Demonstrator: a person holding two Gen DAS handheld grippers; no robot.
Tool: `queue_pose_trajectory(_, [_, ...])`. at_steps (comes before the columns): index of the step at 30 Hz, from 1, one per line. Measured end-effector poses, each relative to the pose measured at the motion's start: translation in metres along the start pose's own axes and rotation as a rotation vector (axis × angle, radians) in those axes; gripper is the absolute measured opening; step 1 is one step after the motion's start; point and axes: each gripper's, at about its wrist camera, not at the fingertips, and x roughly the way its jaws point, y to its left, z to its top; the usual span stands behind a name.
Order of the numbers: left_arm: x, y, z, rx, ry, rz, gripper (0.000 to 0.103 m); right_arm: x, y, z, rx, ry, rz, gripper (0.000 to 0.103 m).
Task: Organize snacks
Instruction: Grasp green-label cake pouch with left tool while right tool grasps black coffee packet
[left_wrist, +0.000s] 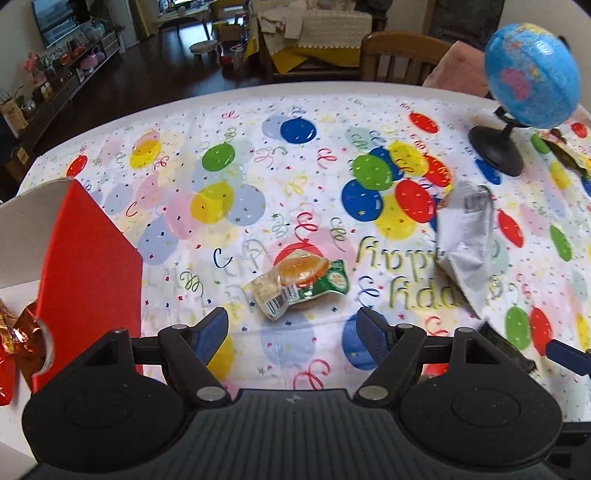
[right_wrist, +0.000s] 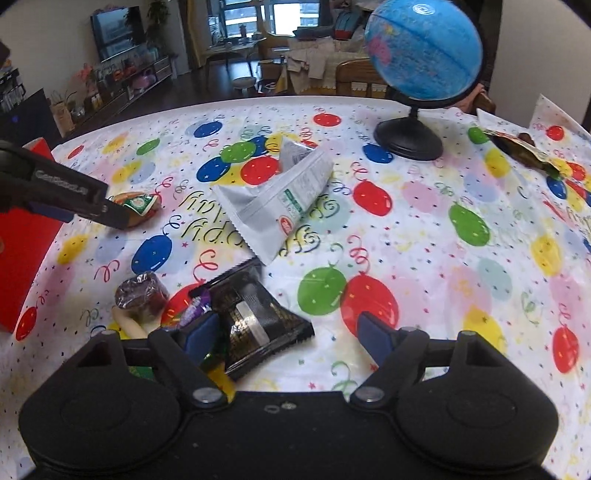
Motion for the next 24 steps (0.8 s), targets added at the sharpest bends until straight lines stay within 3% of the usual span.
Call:
queue_pose_trajectory(7, [0.027, -0.003, 0.013, 0.023, 0.049, -0.016, 0.076, 0.015, 0.007, 0.007, -0.079, 0.01, 0.022, 0.081])
queue_pose_trajectory(16, [0.042, -0.004, 0.017, 0.042, 0.044, -0.022, 0.076, 0.021, 0.011, 0.009, -0.073, -0.009, 0.042, 0.074])
queue_pose_trajectory(20, [0.044, -0.003, 0.019, 0.032, 0.029, -0.026, 0.075, 0.02, 0.015, 0.01, -0.091, -0.02, 0.038, 0.054])
queue_pose_trajectory(21, [0.044, -0.002, 0.019, 0.029, 0.025, -0.031, 0.071, 0.02, 0.017, 0.01, -0.098, -0.021, 0.035, 0.049])
queue_pose_trajectory(24, [0.043, -0.001, 0.019, 0.027, 0.021, -0.034, 0.068, 0.018, 0.02, 0.009, -0.112, -0.022, 0.03, 0.04])
